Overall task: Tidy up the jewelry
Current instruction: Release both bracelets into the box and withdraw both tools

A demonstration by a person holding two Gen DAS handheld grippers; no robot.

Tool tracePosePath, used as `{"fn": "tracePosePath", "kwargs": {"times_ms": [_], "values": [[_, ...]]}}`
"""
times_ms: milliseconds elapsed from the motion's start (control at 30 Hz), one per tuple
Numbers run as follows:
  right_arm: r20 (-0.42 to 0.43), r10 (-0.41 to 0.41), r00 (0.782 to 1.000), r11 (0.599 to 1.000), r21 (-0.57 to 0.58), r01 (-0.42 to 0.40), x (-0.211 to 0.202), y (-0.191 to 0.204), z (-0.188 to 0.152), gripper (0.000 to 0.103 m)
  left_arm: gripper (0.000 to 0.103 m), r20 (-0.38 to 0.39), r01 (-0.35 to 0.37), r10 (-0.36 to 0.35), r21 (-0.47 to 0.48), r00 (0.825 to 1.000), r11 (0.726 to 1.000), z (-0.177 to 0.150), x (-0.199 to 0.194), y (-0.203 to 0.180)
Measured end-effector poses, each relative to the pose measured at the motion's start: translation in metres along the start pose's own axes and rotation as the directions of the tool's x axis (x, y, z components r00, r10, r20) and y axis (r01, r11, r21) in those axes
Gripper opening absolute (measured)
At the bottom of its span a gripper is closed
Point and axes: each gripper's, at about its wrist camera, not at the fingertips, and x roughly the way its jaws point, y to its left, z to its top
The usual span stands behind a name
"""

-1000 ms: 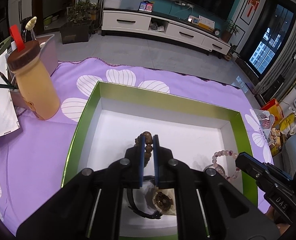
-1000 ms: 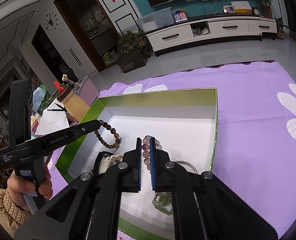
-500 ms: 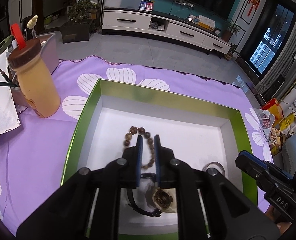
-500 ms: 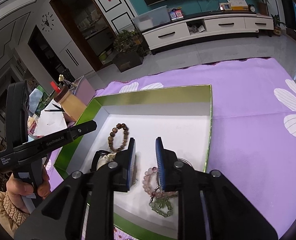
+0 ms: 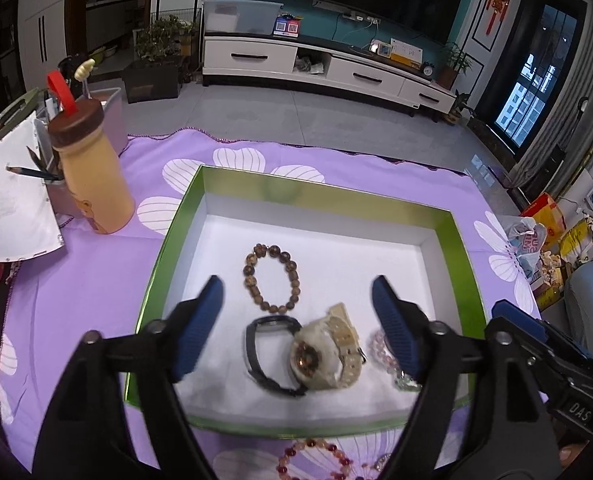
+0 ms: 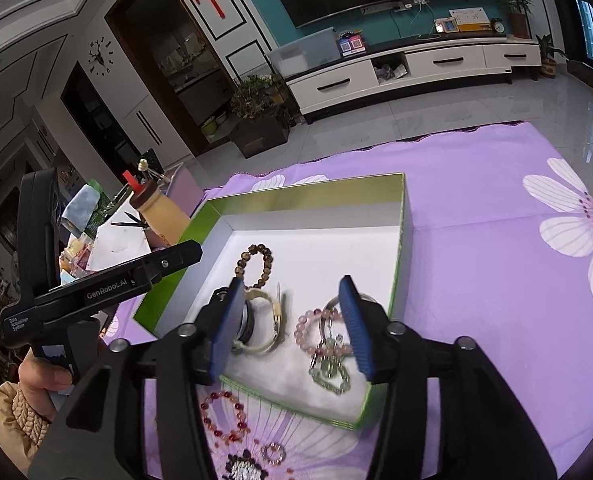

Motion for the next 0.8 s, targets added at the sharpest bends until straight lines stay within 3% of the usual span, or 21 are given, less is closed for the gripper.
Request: {"fn": "tracePosePath", "kwargs": {"times_ms": [100, 233, 467, 700, 800], "values": [[0.004, -0.012, 1.0, 1.0, -0.001, 0.012, -0.012, 0.001, -0.006, 0.062, 0.093, 0.003, 0.0, 0.0, 0.007, 1.0, 1.0, -0.005, -0.01, -0.004], [0.002, -0.043, 0.999, 0.999, -0.003, 0.043, -0.026, 0.005, -0.015, 0.074, 0.1, 0.004, -0.001, 0.001, 0.018, 1.0, 1.0, -0.014, -0.024, -0.01], [0.002, -0.079, 0.997, 0.996, -0.03, 0.079, -0.052, 0.011, -0.029, 0.085, 0.101, 0.012, 0.006, -0.006, 0.032, 1.0, 0.999, -0.031, -0.048, -0.019], [-0.004, -0.089, 0.996, 0.995, -0.037, 0.089, -0.071, 0.015, -0.05, 0.087, 0.101, 0.009, 0.028, -0.029, 0.026, 1.0, 0.999, -0.054, -0.069, -0.025], [-0.002, -0.099, 0.995, 0.994, -0.046, 0.099, -0.078, 0.017, -0.06, 0.093, 0.101, 0.008, 0.047, -0.047, 0.009, 0.999, 0.999, -0.064, -0.078, -0.025]]}}
